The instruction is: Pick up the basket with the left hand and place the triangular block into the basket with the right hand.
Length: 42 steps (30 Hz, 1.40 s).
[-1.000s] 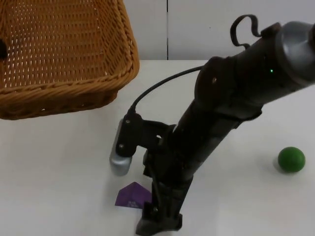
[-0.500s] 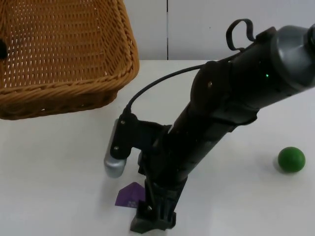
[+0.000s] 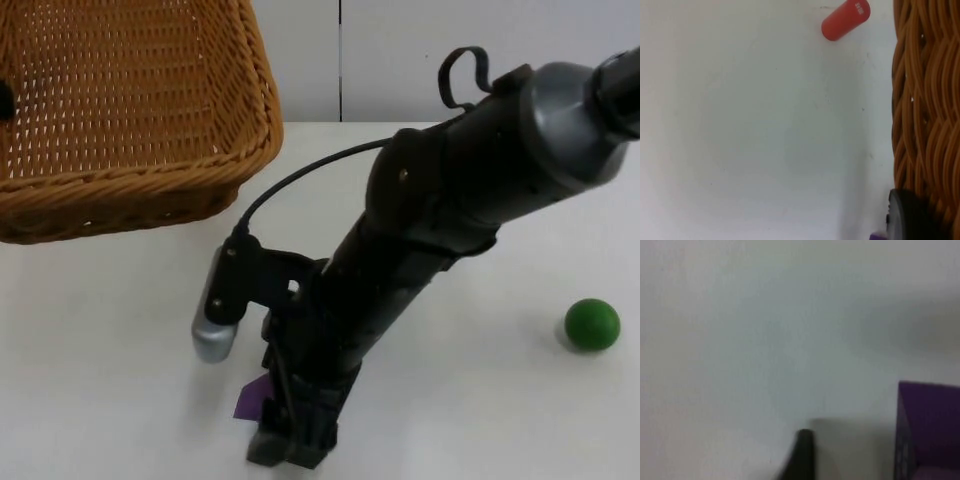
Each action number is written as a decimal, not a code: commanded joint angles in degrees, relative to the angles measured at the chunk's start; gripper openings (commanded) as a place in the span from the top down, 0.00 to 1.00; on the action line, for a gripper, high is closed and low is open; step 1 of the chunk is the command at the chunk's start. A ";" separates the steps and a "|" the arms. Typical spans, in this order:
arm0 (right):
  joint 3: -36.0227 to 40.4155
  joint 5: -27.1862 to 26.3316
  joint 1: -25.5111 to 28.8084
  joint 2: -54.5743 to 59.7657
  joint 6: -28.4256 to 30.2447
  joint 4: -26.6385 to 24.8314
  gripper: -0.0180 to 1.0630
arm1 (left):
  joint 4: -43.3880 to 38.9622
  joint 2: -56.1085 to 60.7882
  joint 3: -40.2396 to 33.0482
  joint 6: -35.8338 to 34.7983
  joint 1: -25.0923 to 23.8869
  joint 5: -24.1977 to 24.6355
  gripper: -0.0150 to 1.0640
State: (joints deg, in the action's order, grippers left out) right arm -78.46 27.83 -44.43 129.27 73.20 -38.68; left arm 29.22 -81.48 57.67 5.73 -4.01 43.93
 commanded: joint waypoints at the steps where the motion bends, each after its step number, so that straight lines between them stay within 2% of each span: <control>1: -1.52 1.53 -0.31 0.45 -1.44 -0.49 0.54 | 1.70 0.75 -0.06 0.02 -0.08 -0.68 0.98; 2: -1.52 1.53 -0.31 0.45 -1.44 -0.49 0.54 | 1.70 0.75 -0.06 0.02 -0.08 -0.68 0.98; 3: -1.60 0.85 -0.31 0.48 -1.81 -0.38 0.65 | 1.70 0.75 -0.06 0.02 -0.08 -0.58 0.98; 4: -1.60 0.62 -0.31 0.48 -1.93 -0.24 0.86 | 1.59 0.75 -0.06 0.02 -0.08 -0.47 0.98; 6: -1.60 0.14 -0.31 0.48 -4.23 1.60 0.98 | 1.59 0.75 -0.06 0.02 -0.08 -0.24 0.98; 7: -1.60 0.14 -0.31 0.48 -4.23 1.60 0.98 | 1.59 0.75 -0.06 0.02 -0.08 -0.24 0.98; 9: -1.60 -0.86 -0.31 0.48 -10.45 8.29 0.98 | 1.59 0.75 -0.06 0.02 -0.08 -0.24 0.98; 11: -1.60 -0.86 -0.15 0.48 -17.37 12.71 0.98 | 1.59 0.75 -0.06 0.02 -0.08 -0.24 0.98; 12: -1.60 -0.86 -0.15 0.48 -17.37 12.71 0.98 | 1.59 0.75 -0.06 0.02 -0.08 -0.24 0.98; 15: -1.60 0.02 1.57 0.22 -24.24 14.45 0.98 | 1.59 0.75 -0.06 0.02 -0.08 -0.24 0.98; 23: 2.55 -1.48 6.35 -5.05 -29.11 14.29 0.98 | 2.19 0.75 -0.06 0.02 -0.08 -0.35 0.98; 29: 9.40 -4.48 14.06 -13.35 -33.54 14.51 0.98 | 3.42 0.64 -0.16 0.02 0.27 0.54 0.98; 32: 13.28 -6.43 18.15 -19.49 -34.21 14.55 0.98 | 3.30 -0.10 -0.29 0.02 3.13 0.70 0.98; 38: 16.88 -7.70 21.75 -28.96 -34.33 14.66 0.98 | 3.59 -1.47 -0.29 0.02 7.82 -1.06 0.98; 40: 17.30 -7.70 22.55 -34.90 -36.62 16.93 0.98 | 5.45 -2.61 -0.29 0.02 9.93 -2.11 0.98; 42: 17.30 -7.59 22.55 -39.63 -40.86 21.48 0.98 | 7.10 -3.42 -0.29 0.02 11.53 -2.46 0.98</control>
State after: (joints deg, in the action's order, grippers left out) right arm -61.45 20.55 -22.19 94.69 35.90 -21.07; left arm 32.70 -84.36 57.21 5.84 5.74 43.36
